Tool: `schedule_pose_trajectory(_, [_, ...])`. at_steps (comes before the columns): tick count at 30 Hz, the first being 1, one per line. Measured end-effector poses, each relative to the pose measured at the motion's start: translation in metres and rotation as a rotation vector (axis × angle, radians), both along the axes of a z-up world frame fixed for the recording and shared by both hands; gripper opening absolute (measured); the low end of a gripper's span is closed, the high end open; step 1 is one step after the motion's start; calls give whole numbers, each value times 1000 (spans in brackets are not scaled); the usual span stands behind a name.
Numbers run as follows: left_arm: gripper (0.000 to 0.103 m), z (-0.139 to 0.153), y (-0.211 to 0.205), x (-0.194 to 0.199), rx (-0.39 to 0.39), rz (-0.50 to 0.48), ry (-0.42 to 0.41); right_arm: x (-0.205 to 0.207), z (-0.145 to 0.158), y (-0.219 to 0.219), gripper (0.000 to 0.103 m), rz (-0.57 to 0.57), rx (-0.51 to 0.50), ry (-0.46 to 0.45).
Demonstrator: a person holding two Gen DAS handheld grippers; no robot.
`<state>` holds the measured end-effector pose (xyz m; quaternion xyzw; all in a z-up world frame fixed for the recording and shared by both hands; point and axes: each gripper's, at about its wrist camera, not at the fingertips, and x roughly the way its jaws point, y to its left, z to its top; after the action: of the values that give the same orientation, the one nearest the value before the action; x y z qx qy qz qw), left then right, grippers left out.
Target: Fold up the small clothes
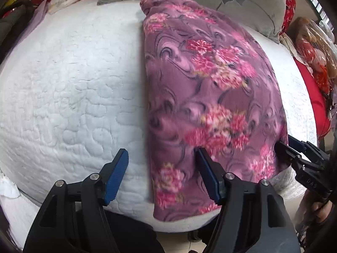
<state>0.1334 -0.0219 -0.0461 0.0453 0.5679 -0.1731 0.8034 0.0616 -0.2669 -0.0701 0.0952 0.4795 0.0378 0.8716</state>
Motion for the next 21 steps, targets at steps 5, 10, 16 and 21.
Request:
schedule_pose_trajectory(5, [66, 5, 5, -25, 46, -29, -20, -22, 8, 9, 78, -55, -166, 16])
schedule_pose_trajectory(10, [66, 12, 13, -52, 56, -21, -62, -43, 17, 9, 80, -85, -247, 33])
schedule_pose_trajectory(16, [66, 27, 4, -75, 98, -46, -176, -75, 39, 17, 82, -152, -243, -8])
schedule_pose_trajectory(21, [67, 39, 5, -95, 125, -54, -282, -94, 56, 33, 87, -169, -273, -73])
